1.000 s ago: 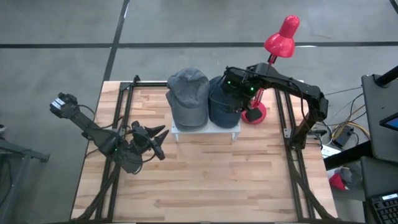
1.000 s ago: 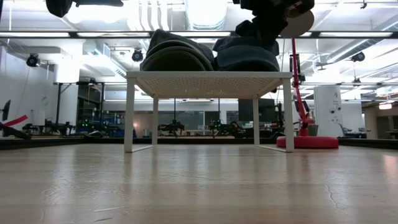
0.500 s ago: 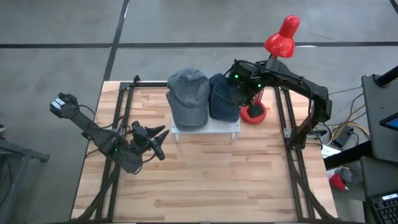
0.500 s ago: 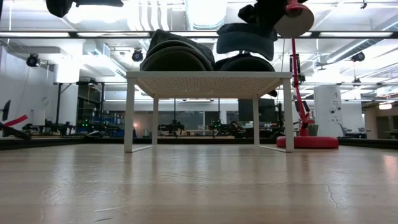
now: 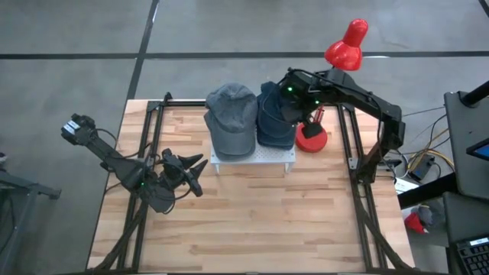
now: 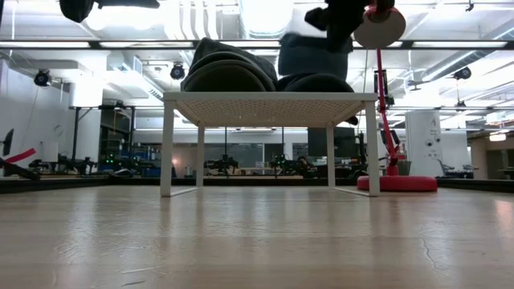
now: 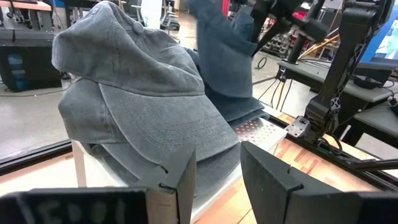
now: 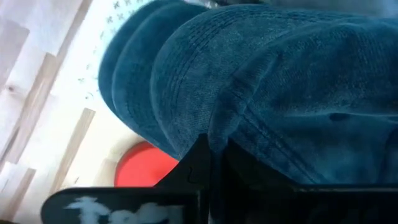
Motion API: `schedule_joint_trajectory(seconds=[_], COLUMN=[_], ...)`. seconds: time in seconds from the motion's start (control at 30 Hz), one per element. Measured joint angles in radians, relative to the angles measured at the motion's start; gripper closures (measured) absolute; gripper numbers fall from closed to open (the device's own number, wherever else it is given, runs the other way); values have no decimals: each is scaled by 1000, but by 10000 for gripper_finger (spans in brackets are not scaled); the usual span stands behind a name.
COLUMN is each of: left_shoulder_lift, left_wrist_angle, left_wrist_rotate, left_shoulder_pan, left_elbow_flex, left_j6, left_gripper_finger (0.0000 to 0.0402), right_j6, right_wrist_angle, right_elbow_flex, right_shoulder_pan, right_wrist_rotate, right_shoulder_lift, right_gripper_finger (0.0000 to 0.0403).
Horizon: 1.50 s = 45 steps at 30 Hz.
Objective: Pick & Place hat
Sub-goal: Stack the blue cap on the blue caps on the shelf
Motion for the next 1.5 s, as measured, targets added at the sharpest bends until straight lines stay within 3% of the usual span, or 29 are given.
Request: schedule_joint_trajectory(seconds=[0.5, 1.07, 1.5], left_shoulder_lift=[0, 0, 0], left_wrist_angle=[21, 20, 20], left_wrist_rotate=[24, 23, 23], left_shoulder_pan=[-1, 0, 13], left_elbow_flex=[0, 0, 0], left_j6=[0, 6, 26], left_gripper_finger=[273, 273, 273], right_j6=[17, 66, 94], right_wrist_angle=[-20, 5, 15], right_elbow_flex=[-68, -101, -101], right_shoulder_pan=[-63, -12, 13], right_wrist_rotate=[-110, -117, -102], right_shoulder_lift=[32, 28, -21], right_gripper_finger=[390, 387, 302])
